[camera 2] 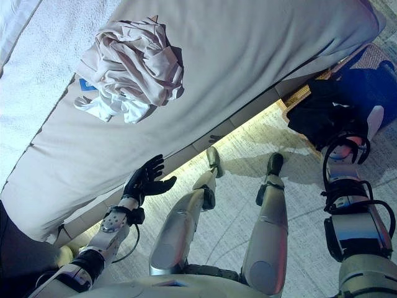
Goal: Pick up the clothes from the bed and place them into the basket
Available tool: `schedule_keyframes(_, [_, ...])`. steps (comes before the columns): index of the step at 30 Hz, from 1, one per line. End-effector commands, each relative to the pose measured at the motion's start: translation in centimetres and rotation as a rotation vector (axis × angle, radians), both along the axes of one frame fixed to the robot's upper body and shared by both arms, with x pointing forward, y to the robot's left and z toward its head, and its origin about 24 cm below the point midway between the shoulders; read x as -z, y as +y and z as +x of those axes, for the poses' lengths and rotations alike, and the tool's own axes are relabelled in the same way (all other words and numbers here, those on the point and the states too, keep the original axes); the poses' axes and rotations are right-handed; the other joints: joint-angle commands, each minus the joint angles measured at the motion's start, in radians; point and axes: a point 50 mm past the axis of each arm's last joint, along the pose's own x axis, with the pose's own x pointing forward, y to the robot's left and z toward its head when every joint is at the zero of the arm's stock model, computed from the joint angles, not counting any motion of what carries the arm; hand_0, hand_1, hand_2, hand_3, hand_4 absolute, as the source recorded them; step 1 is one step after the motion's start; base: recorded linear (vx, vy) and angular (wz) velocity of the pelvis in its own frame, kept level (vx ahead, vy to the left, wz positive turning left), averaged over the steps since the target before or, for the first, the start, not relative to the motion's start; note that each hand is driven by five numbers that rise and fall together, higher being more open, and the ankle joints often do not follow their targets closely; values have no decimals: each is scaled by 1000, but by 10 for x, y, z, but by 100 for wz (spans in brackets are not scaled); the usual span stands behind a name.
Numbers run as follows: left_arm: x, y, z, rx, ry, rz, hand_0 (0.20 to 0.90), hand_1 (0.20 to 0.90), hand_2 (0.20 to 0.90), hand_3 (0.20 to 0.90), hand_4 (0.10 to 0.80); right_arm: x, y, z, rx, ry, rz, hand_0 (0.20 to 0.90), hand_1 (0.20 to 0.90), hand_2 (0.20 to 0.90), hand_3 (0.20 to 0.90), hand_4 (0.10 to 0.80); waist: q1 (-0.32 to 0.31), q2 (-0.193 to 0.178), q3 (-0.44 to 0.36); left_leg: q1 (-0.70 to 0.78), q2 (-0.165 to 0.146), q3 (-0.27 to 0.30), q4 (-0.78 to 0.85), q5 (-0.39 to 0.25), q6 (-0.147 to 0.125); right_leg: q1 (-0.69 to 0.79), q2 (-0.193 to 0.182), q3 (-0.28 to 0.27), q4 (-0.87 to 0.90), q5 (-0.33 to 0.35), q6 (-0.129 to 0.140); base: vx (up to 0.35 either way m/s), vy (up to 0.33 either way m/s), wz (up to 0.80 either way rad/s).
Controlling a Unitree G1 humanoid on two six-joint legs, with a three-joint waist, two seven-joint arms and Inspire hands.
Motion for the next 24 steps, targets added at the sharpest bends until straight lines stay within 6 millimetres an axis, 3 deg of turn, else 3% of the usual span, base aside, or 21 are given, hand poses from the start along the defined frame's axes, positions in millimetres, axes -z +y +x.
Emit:
schedule_keyframes(1, [-7, 17, -4, -55, -49, -10, 900, 900, 900, 900, 800, -49, -33, -13, 52, -103, -113, 300, 300, 300, 200, 100, -29, 23, 9, -69, -27, -31, 185, -138, -23, 11, 50, -87, -77, 80, -18, 17, -12, 5])
schedule_keyframes(2, [-7, 18, -5, -53, -50, -8, 900, 900, 900, 900, 800, -49, -34, -13, 52, -96, -107, 900, 900, 900, 900, 800, -27, 23, 9, -70, -26, -31, 187, -139, -22, 10, 49, -88, -74, 79, -18, 0, 0, 0])
schedule_keyframes(7, [-7, 20, -6, -53, -45, -5, 900, 900, 900, 900, 800, -53, -37, -13, 53, -90, -96, 900, 900, 900, 900, 800, -23, 26, 9, -69, -27, -33, 196, -144, -23, 10, 44, -93, -66, 74, -19, 6, -6, 0])
schedule_keyframes(13, [-7, 21, -7, -44, -46, -8, 900, 900, 900, 900, 800, -31, -35, -15, 44, -44, -17, 900, 900, 900, 900, 800, -27, 24, 9, -50, -23, -30, 192, -148, -23, 23, 42, -93, -67, 73, -20, 3, -4, -2])
schedule_keyframes(18, [-6, 20, -8, -38, -45, -11, 900, 900, 900, 900, 800, 10, -24, -20, 4, 30, 62, 900, 900, 900, 900, 800, -33, 16, 9, -5, -16, -28, 182, -153, -28, 70, 42, -96, -77, 68, -23, 0, 0, 0])
schedule_keyframes(24, [0, 19, -10, -36, -10, -2, 900, 900, 900, 900, 800, 95, 27, -38, -79, 113, 247, 900, 900, 900, 900, 800, -47, -21, -26, 92, 3, -26, 137, -157, -34, 170, 51, -96, -138, 73, -22, 23, -32, -1])
